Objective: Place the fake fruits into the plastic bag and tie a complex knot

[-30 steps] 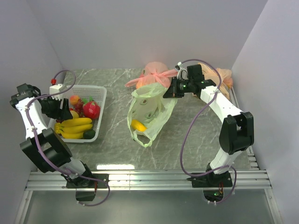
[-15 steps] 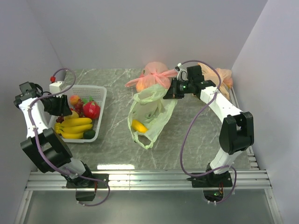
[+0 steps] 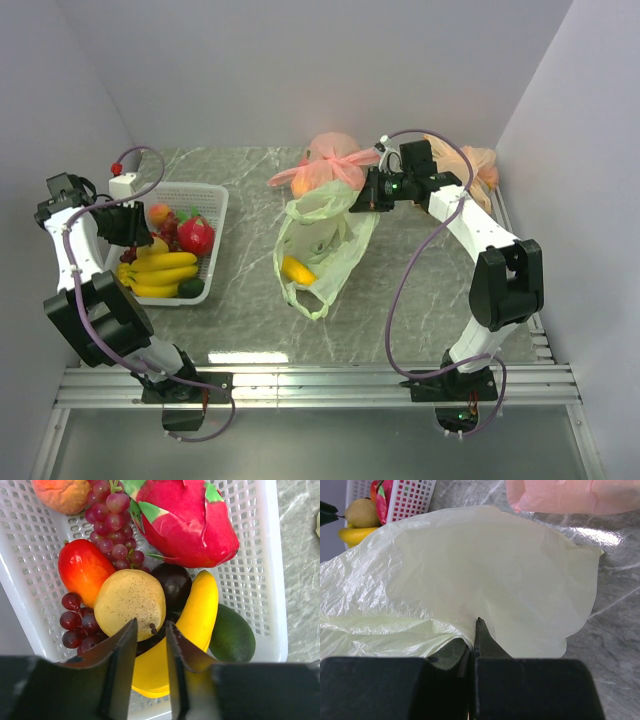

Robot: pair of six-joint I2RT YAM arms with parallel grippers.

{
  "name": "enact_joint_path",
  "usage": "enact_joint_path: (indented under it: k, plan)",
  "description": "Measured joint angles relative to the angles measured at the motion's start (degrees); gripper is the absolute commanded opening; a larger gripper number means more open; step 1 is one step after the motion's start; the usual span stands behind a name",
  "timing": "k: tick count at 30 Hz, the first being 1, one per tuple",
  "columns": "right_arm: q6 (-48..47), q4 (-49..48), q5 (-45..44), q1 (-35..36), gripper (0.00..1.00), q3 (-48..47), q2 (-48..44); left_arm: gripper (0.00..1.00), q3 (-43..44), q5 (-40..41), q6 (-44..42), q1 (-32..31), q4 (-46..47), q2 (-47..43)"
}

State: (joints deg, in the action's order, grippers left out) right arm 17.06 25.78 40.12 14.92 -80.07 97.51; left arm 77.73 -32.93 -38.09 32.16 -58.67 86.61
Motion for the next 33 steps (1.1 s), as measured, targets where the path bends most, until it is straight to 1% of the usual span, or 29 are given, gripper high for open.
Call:
enact_joint_path:
  k: [8, 13, 15, 17, 18, 26, 29, 33]
  plan:
    - [0.0, 0.0, 0.0, 0.0, 0.00, 0.0, 0.0, 0.24, -0.7, 0.8, 0.0, 0.0, 0.8, 0.3]
    - [0.0, 0.0, 0.0, 0.0, 0.00, 0.0, 0.0, 0.15, -0.7, 0.9, 0.0, 0.0, 1.1, 0.9]
    - [0.0, 0.0, 0.0, 0.0, 0.00, 0.0, 0.0, 0.14, -0.7, 0.7, 0.0, 0.0, 1.1, 1.2]
    - [0.0, 0.0, 0.0, 0.0, 0.00, 0.0, 0.0, 0.08, -0.7, 0.6, 0.1, -0.1, 1.1, 1.3]
    - [0.0, 0.0, 0.0, 0.0, 0.00, 0.0, 0.0, 0.01, -0.7, 0.5, 0.2, -0.2, 1.1, 1.3]
    - [0.0, 0.0, 0.0, 0.0, 0.00, 0.0, 0.0, 0.01, 0.2, -1.9, 0.2, -0.4, 0.3, 1.3]
    - [0.0, 0.0, 0.0, 0.0, 0.00, 0.0, 0.0, 0.01, 3.9, -4.3, 0.3, -0.4, -1.2, 1.3]
    - [0.0, 0.0, 0.0, 0.0, 0.00, 0.0, 0.0, 0.00, 11.6, -8.6, 1.2, -1.4, -3.0, 1.2]
